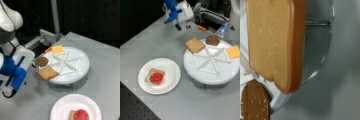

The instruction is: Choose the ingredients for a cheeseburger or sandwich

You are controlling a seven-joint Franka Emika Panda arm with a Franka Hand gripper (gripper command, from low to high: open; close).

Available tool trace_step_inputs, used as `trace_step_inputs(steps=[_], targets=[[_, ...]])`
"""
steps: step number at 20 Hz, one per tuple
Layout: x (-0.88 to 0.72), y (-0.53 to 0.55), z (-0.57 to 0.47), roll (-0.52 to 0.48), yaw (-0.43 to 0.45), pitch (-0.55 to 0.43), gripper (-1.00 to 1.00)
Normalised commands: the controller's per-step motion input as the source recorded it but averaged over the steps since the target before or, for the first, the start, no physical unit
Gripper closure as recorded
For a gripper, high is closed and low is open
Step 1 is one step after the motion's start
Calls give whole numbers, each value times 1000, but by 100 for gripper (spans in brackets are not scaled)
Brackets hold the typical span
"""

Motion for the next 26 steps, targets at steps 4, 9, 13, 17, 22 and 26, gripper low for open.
trace_step_inputs(steps=[4, 9, 13, 17, 22, 26], targets=[[102, -4, -142, 398, 9, -73, -100], [100, 33, -192, 355, 52, -94, -100], [117, -19, -187, 398, 81, -169, -100], [96, -94, -151, 369, 93, -175, -100], [90, -142, -91, 358, 88, -157, -100], [131, -118, -109, 303, 66, -133, -100]])
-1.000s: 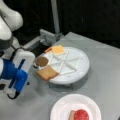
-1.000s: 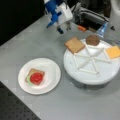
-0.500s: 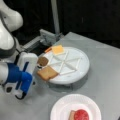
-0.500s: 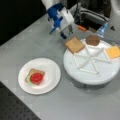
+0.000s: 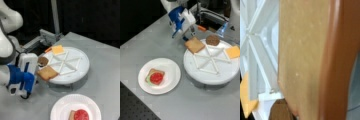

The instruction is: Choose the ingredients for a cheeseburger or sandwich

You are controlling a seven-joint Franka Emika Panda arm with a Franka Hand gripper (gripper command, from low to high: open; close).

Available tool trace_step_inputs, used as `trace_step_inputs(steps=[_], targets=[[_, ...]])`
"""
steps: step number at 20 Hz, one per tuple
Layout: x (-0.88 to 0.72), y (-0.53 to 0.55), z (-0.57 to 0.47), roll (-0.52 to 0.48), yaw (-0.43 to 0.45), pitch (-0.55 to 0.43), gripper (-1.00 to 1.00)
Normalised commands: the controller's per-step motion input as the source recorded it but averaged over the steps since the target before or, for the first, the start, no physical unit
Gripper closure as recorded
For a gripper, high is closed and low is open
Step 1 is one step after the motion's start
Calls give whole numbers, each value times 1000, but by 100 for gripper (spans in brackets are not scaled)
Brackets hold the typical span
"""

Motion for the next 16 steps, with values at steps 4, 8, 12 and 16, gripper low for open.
trace_step_inputs(steps=[4, 8, 12, 16], targets=[[151, -75, -131, 245, 63, -113, -100], [164, -80, -126, 207, 66, -114, -100], [178, -120, -105, 188, 61, -125, -100], [183, -155, -97, 181, 49, -122, -100]])
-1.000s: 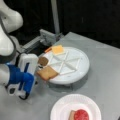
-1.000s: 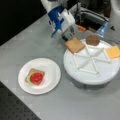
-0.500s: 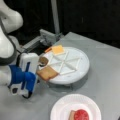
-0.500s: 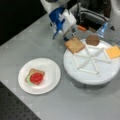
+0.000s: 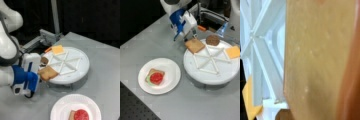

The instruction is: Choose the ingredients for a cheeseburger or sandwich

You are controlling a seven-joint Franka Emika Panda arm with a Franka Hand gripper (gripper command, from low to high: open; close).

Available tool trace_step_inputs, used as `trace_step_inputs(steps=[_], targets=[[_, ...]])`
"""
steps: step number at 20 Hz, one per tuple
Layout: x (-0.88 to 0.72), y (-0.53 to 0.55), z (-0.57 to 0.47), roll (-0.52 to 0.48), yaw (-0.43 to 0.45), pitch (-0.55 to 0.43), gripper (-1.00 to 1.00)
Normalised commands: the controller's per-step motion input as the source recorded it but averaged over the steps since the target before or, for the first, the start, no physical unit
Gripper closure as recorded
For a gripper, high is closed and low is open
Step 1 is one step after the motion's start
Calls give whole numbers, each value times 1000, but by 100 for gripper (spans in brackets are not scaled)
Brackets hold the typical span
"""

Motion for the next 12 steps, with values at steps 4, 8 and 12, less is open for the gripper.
trace_step_inputs(steps=[4, 8, 12], targets=[[186, -167, -102, 155, 55, -102, 100], [226, -147, -108, 123, 60, -70, 100], [258, -156, -90, 130, 42, -57, 100]])
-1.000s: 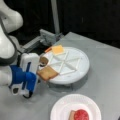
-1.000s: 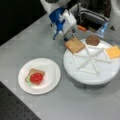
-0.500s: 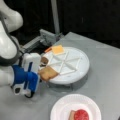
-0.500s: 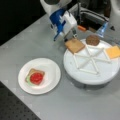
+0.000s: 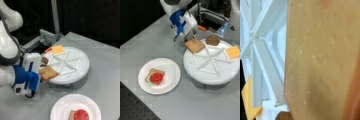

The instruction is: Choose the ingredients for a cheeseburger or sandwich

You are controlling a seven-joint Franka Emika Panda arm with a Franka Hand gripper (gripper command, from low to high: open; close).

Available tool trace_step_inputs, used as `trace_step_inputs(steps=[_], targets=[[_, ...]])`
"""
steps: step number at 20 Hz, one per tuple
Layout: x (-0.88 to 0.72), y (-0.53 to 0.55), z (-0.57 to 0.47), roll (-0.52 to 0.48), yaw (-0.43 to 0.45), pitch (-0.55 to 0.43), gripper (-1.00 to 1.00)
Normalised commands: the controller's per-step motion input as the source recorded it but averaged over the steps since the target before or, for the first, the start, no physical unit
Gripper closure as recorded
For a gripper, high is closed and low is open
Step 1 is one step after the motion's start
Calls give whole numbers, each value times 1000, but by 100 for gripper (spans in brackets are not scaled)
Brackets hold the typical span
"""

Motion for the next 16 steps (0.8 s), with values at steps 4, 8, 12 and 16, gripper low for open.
trace_step_inputs(steps=[4, 8, 12, 16], targets=[[283, -185, -88, 128, 19, -57, 100], [268, -212, -52, 125, 21, -27, 100], [287, -240, -74, 112, 28, 1, 100], [288, -259, -45, 124, 45, 30, 100]])
